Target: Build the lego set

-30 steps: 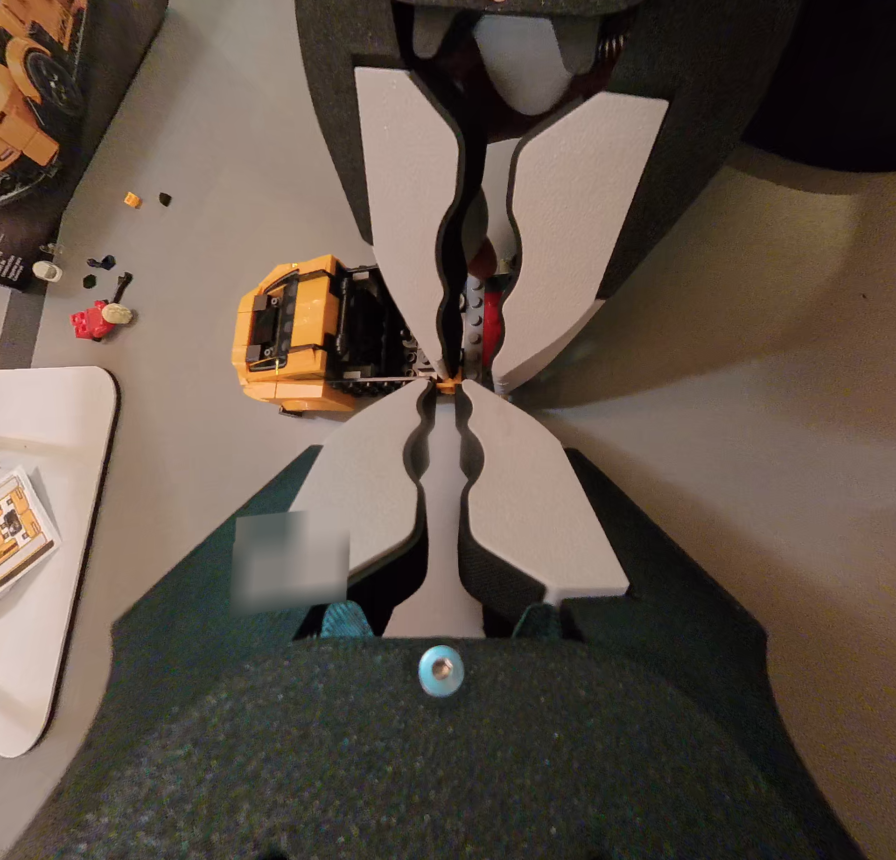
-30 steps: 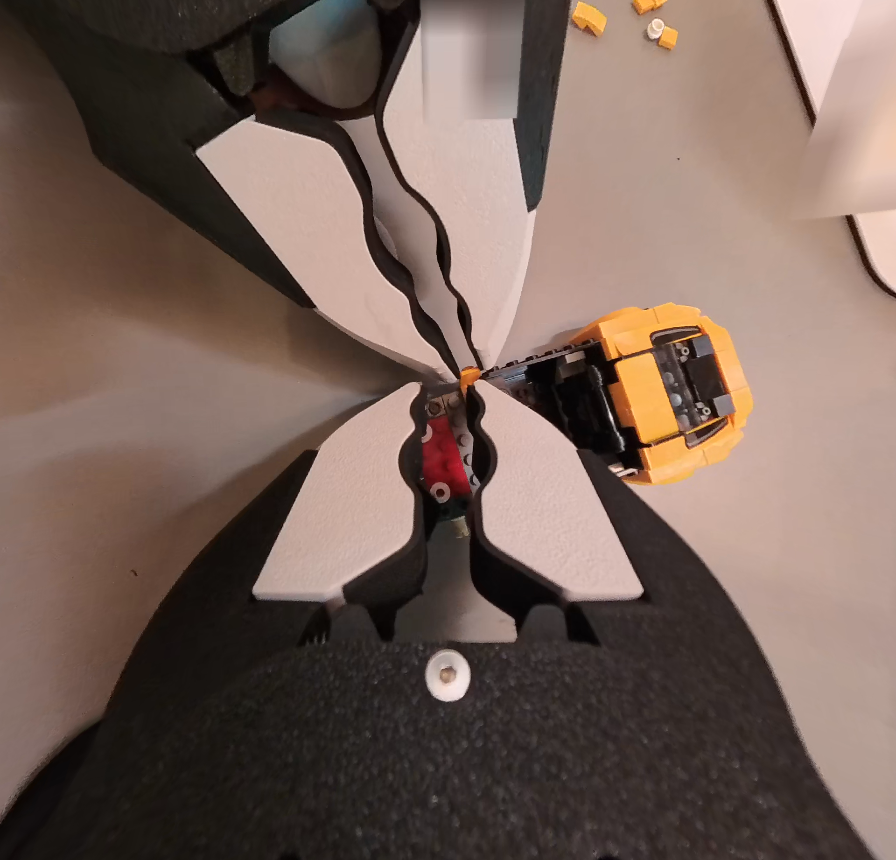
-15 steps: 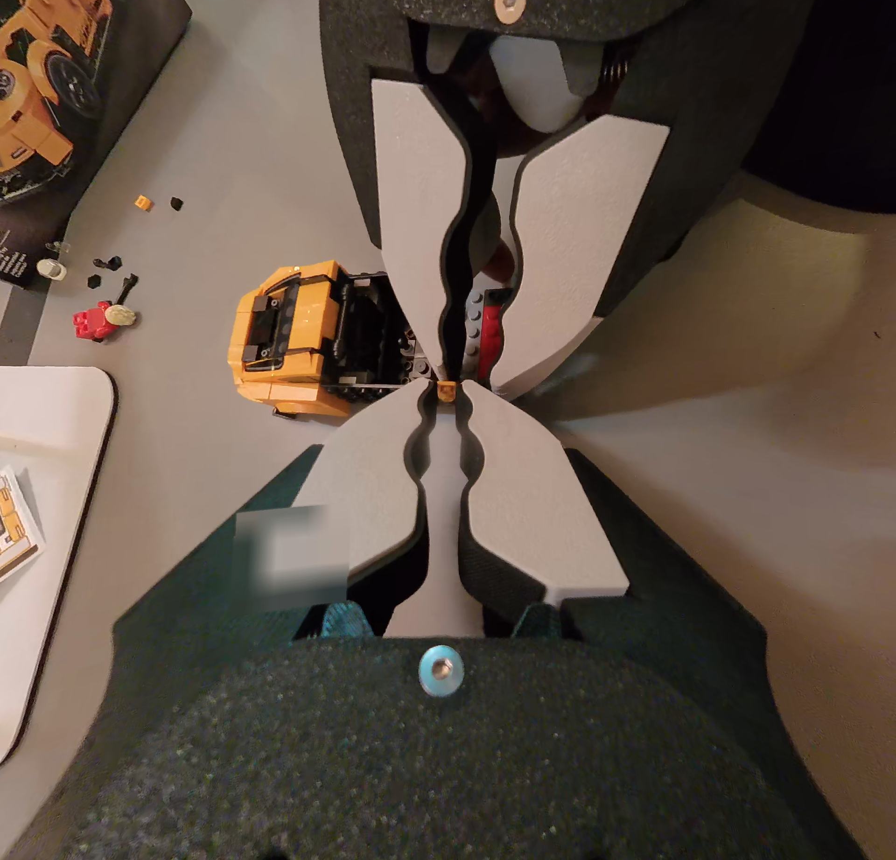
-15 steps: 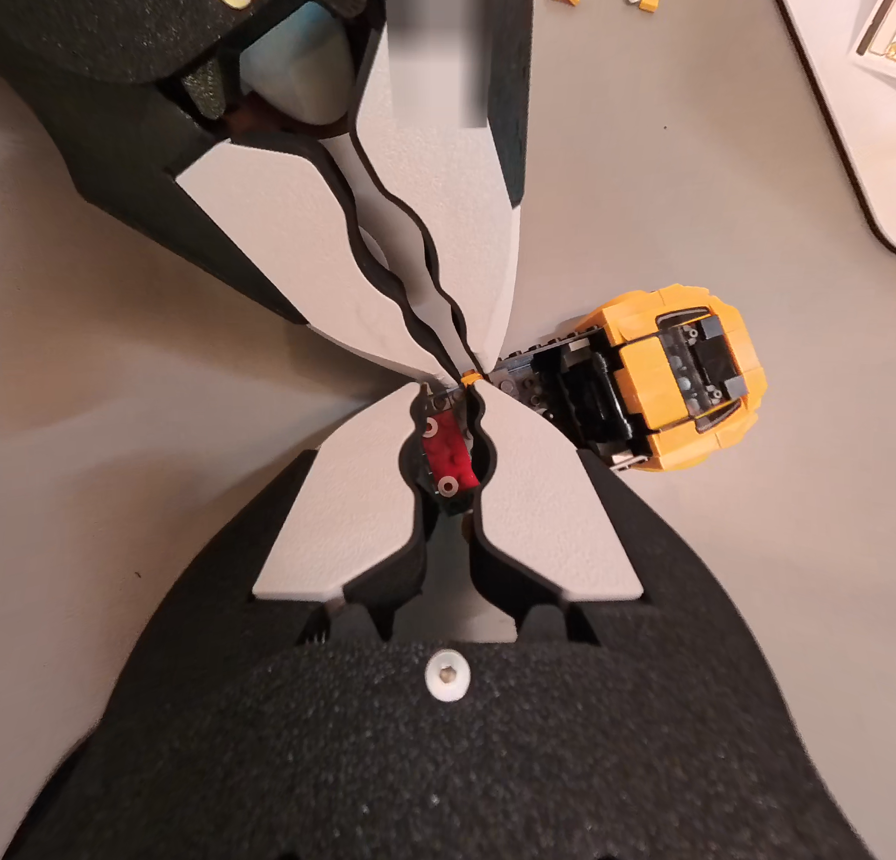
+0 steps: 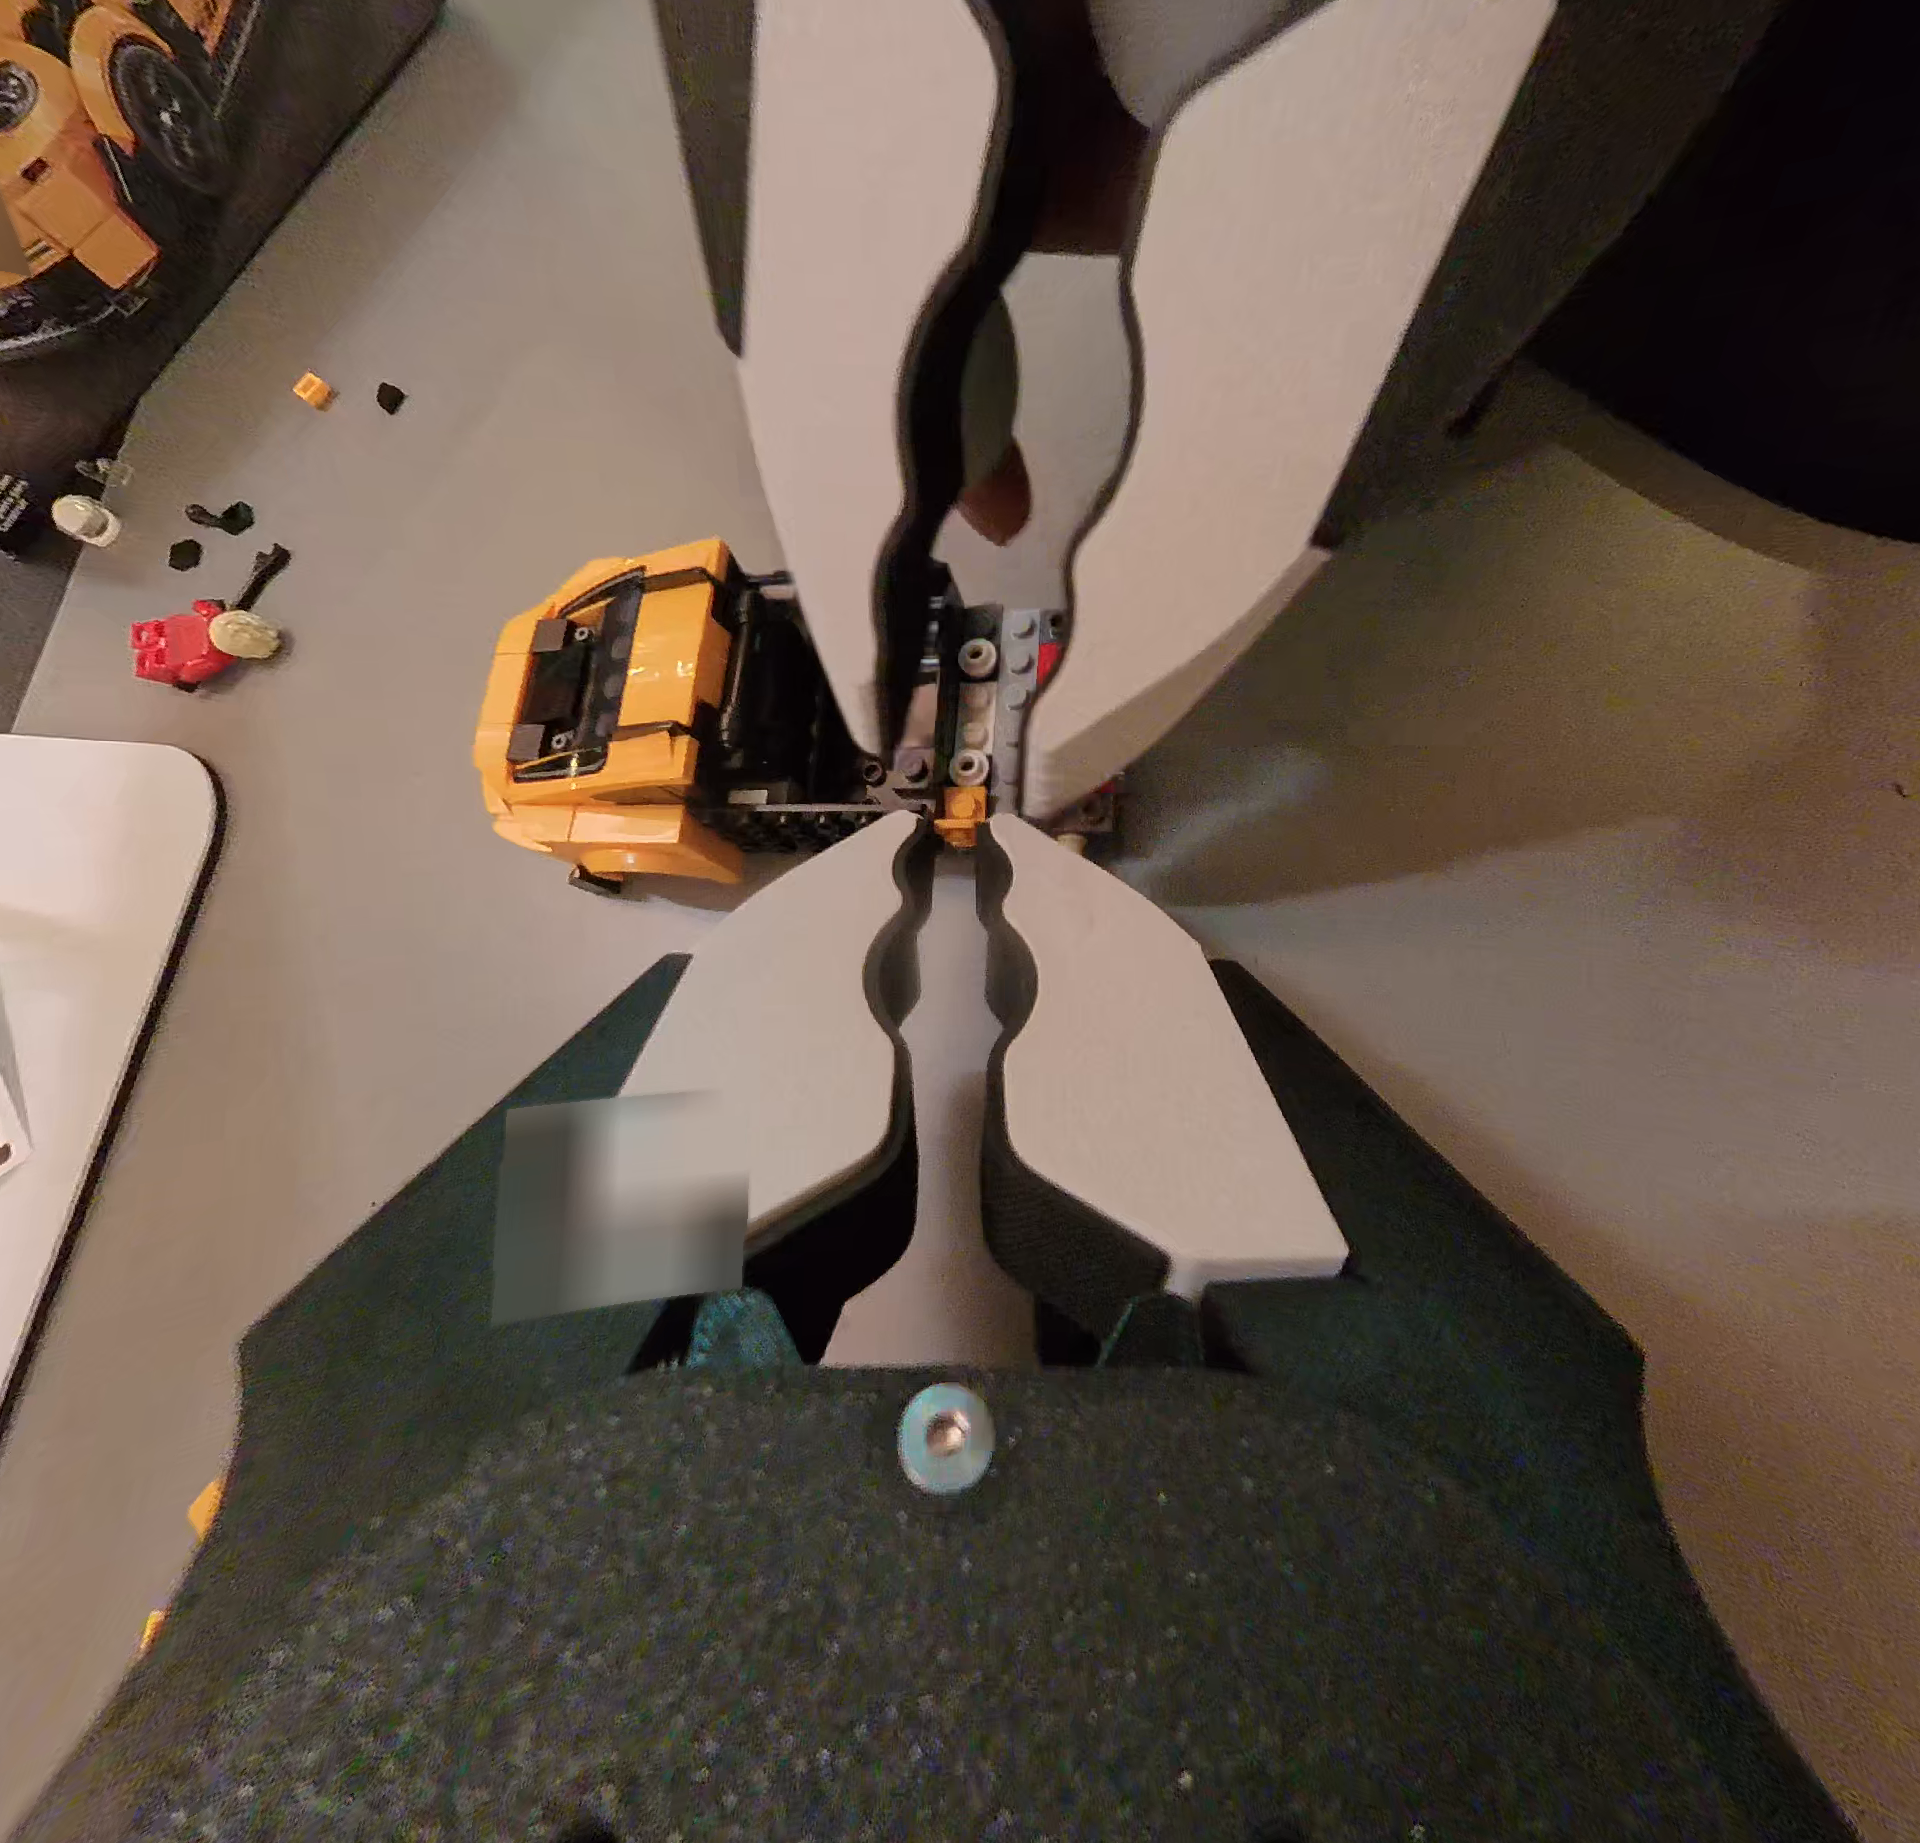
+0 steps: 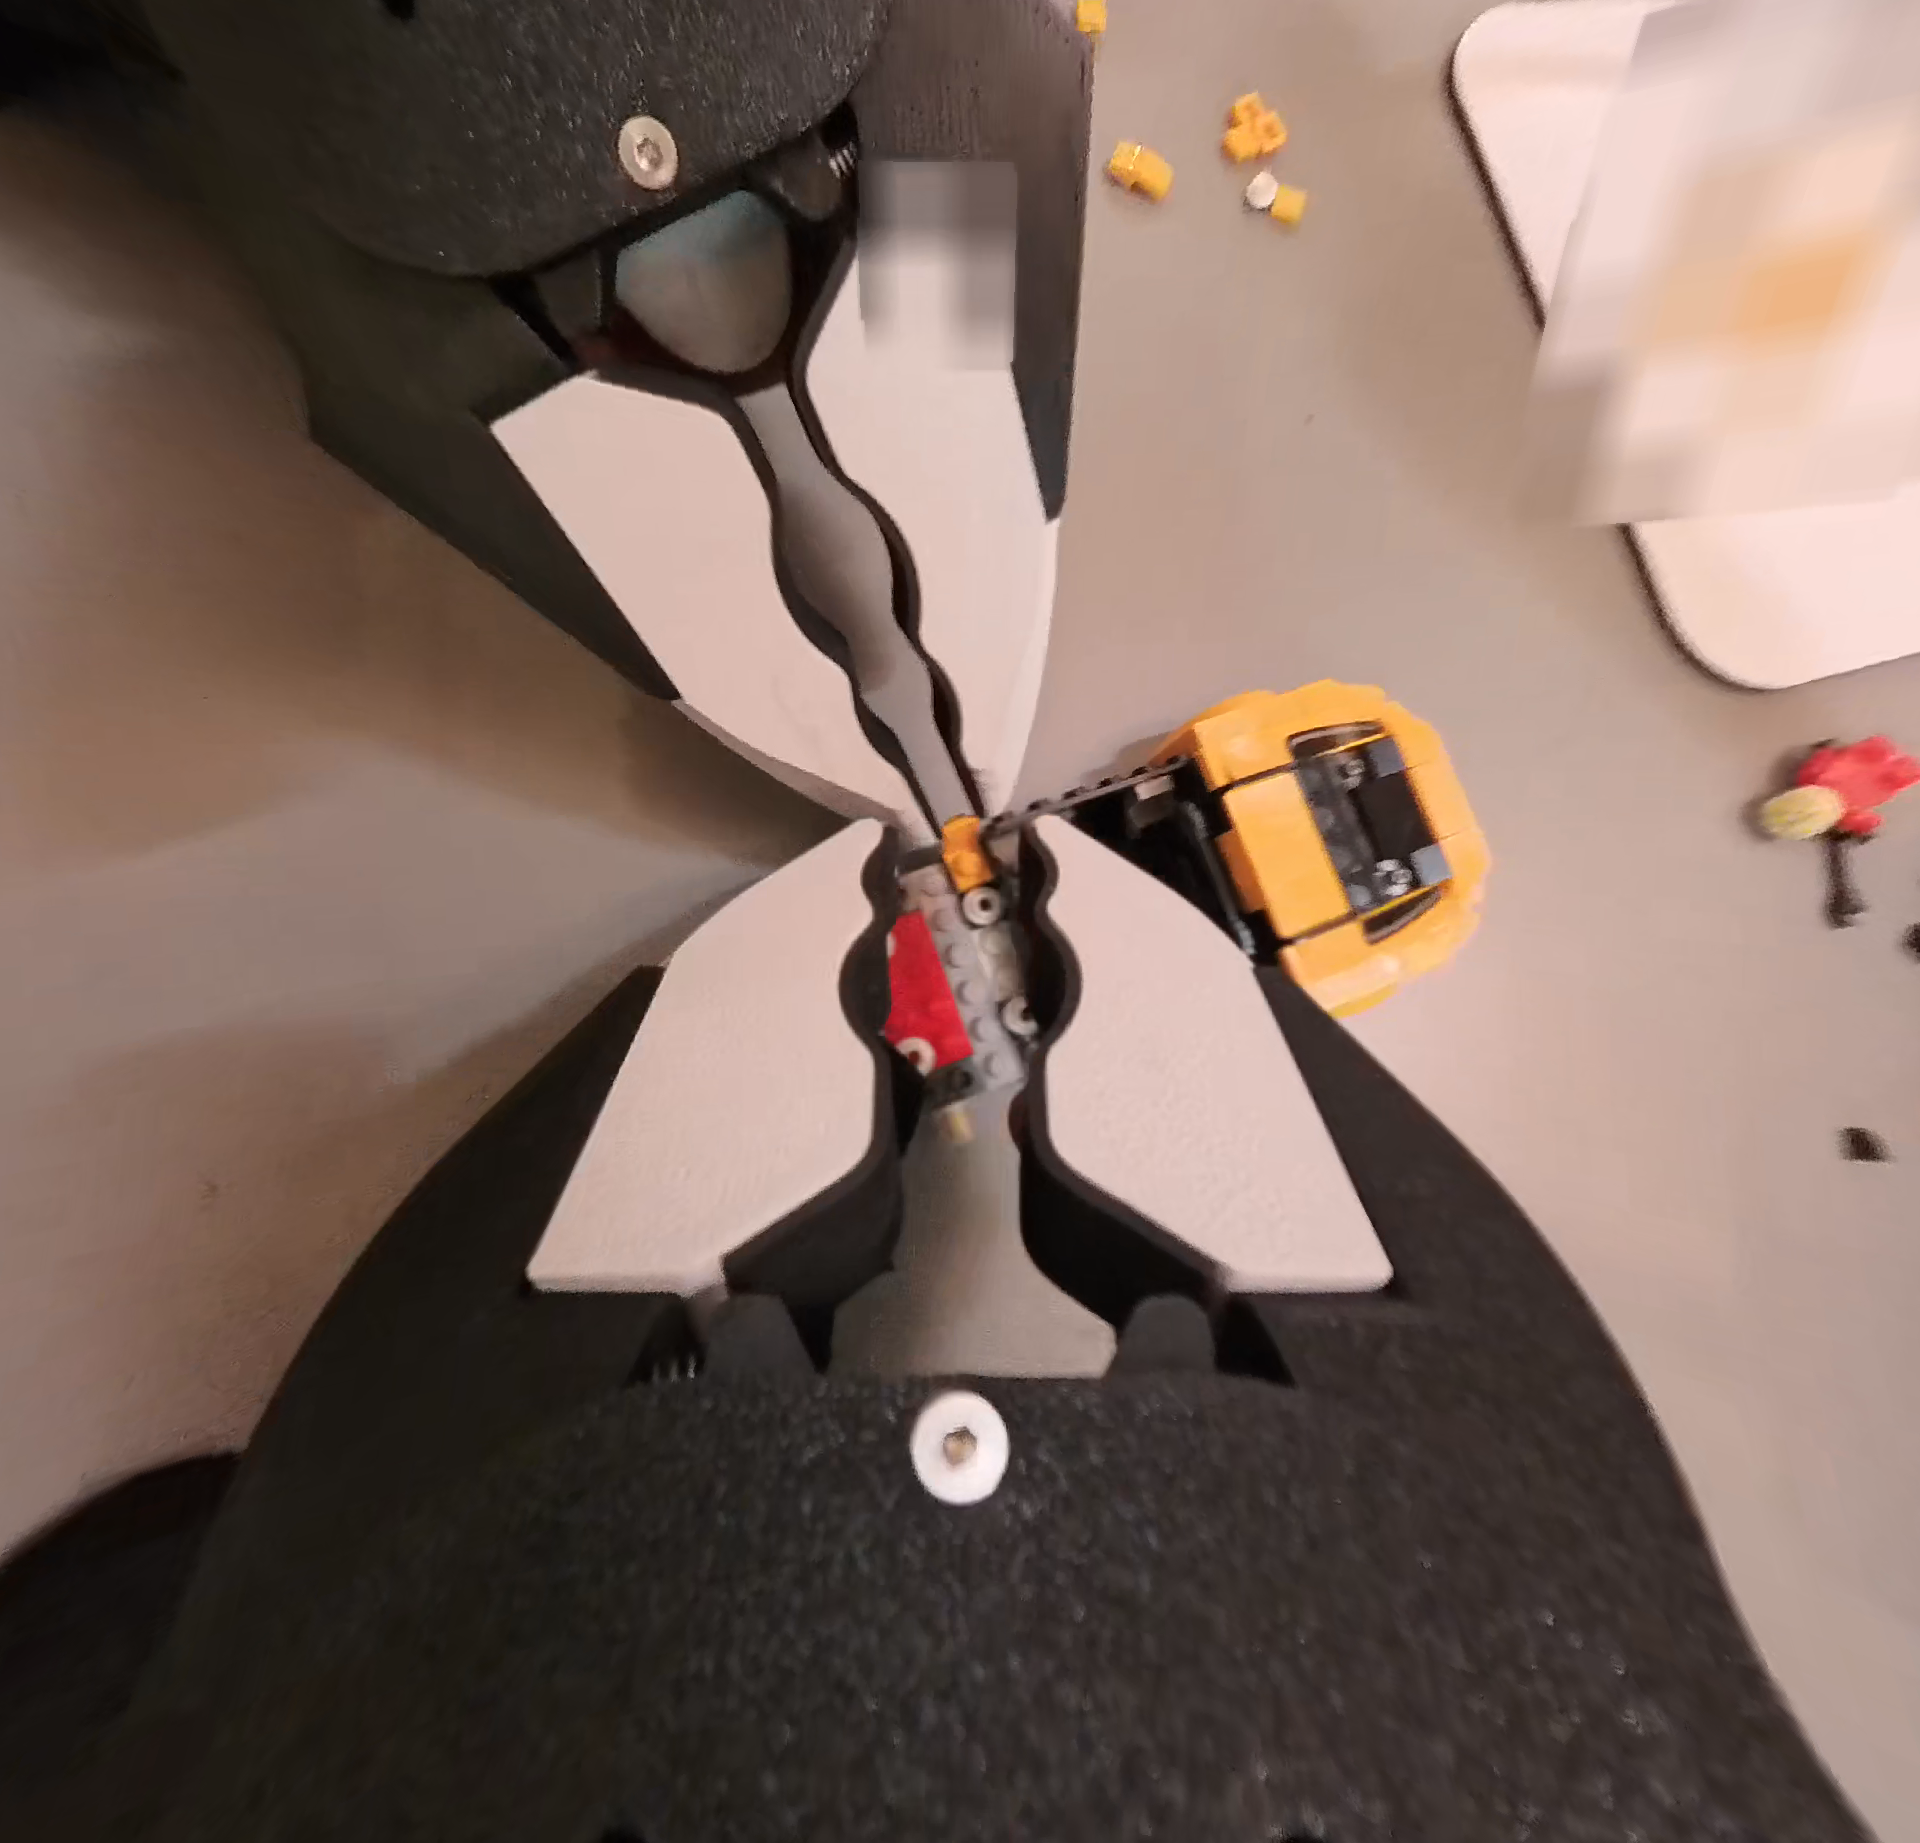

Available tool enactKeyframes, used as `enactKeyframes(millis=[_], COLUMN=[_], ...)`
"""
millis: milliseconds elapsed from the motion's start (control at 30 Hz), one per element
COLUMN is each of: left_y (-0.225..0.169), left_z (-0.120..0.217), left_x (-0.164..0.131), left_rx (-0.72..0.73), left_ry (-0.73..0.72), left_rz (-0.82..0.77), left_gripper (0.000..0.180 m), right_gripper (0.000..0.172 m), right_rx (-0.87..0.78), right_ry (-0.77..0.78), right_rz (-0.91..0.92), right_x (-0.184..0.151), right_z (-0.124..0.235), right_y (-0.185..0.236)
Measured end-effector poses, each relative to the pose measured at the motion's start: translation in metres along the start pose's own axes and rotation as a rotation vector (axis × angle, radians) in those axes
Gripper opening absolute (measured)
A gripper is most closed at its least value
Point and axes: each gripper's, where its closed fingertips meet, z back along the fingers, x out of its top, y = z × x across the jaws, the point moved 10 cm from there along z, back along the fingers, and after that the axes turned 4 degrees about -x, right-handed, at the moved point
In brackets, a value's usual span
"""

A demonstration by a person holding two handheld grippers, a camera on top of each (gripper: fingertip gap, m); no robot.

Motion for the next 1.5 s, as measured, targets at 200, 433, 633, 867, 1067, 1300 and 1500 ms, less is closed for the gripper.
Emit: enactKeyframes(millis=[200, 433, 633, 867, 1067, 1300, 1500], left_y=[-0.001, 0.0, 0.0, 0.002, 0.003, 0.005, 0.006], left_z=[-0.002, -0.004, -0.006, -0.007, -0.008, -0.009, -0.009], left_x=[0.003, 0.005, 0.005, 0.006, 0.006, 0.006, 0.006], left_rx=[0.01, 0.022, 0.019, 0.022, 0.028, 0.035, 0.03], left_ry=[0.004, 0.009, 0.007, 0.004, 0.001, -0.003, 0.004], left_rz=[-0.011, -0.016, -0.018, -0.019, -0.013, -0.001, -0.005], left_gripper=[0.007, 0.007, 0.007, 0.007, 0.007, 0.007, 0.007], right_gripper=[0.021, 0.019, 0.017, 0.015, 0.013, 0.01, 0.009], right_rx=[0.093, 0.186, 0.248, 0.298, 0.357, 0.412, 0.409], right_ry=[0.151, 0.223, 0.266, 0.333, 0.375, 0.386, 0.413], right_rz=[0.043, 0.061, 0.017, 0.008, 0.006, -0.01, 0.076], right_x=[-0.003, 0.004, 0.007, 0.01, 0.013, 0.012, 0.016], right_z=[-0.012, -0.019, -0.021, -0.027, -0.031, -0.034, -0.035], right_y=[-0.02, -0.029, -0.038, -0.043, -0.049, -0.055, -0.052])
